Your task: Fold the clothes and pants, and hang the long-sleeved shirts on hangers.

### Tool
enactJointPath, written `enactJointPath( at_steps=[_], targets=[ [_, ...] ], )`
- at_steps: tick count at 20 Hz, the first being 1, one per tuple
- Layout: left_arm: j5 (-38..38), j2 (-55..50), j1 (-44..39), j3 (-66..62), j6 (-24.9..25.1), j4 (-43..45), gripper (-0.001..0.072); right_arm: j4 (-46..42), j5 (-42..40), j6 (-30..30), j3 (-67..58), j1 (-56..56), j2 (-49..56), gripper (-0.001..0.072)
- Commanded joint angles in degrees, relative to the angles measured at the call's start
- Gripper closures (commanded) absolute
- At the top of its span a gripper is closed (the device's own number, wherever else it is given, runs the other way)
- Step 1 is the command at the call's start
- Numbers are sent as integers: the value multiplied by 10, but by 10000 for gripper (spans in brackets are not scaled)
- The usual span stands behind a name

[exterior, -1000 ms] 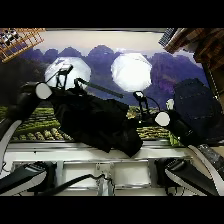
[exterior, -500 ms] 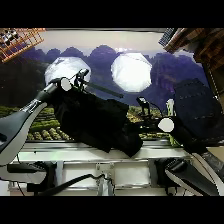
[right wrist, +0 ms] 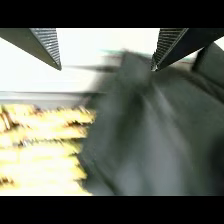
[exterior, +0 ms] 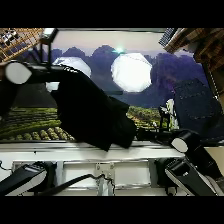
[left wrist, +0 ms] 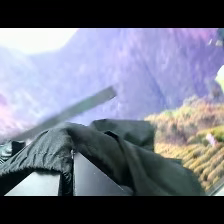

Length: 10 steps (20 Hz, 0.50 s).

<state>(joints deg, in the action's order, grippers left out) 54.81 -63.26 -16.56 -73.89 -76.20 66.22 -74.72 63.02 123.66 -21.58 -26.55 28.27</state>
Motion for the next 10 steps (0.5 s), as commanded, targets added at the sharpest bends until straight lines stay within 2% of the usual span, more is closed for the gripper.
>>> enactJointPath(
  at_steps=[1,4,6,8,10],
  targets=[
    [2,41,1,-2,2,6,704,69,-72,14,57,0,-27,60],
    [23,41,1,-2,2,6,703,65,-208,9,65,3,-12,58],
    [34,41,1,-2,2,6,703,74,-271,-5,65,15,34,58],
    [39,41,1,-2,2,6,704,113,-321,-49,58,26,99,58],
    [43,41,1,-2,2,6,704,167,-341,-117,37,26,170,59]
  ],
)
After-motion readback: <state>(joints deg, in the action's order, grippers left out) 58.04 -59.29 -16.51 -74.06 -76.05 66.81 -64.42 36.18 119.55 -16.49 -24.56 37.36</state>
